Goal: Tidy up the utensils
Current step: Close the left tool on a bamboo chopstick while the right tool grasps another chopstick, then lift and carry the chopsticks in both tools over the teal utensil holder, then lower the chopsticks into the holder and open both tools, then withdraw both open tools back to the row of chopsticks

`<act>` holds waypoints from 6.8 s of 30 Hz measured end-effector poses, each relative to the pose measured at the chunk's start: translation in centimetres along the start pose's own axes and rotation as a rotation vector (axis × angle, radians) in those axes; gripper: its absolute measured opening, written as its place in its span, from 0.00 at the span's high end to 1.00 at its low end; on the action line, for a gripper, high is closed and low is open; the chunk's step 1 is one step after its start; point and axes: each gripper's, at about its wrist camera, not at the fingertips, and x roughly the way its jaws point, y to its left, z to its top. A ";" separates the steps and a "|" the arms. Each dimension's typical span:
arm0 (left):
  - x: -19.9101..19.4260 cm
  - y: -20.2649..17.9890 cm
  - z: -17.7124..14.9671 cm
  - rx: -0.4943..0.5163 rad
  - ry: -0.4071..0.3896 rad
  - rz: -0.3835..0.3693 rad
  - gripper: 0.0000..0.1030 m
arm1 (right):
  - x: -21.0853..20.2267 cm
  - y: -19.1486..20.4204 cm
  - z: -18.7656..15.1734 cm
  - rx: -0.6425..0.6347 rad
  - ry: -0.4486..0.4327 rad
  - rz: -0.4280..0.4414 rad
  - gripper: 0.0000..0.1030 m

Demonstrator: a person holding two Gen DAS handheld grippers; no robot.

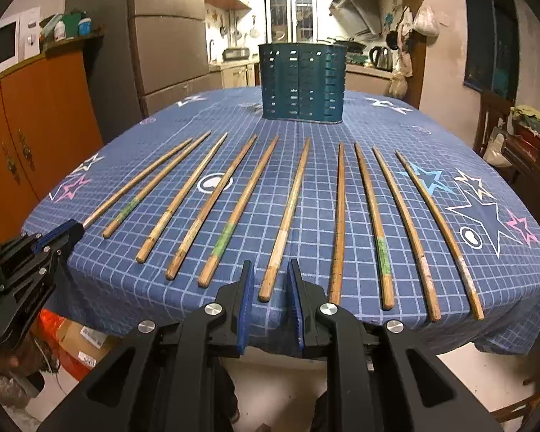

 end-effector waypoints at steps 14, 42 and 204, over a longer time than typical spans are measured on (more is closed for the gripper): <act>-0.5 -0.6 -0.9 -0.014 -0.043 0.034 0.95 | 0.0 0.7 -2.0 -0.043 -0.178 -0.037 0.80; -2.0 -0.6 -0.1 -0.042 -0.103 0.024 0.95 | -1.1 -0.8 -2.0 0.057 -0.187 -0.017 0.93; -1.2 -3.6 3.5 -0.066 -0.001 0.077 0.47 | -5.2 -4.3 -2.3 -0.224 -0.083 0.048 0.72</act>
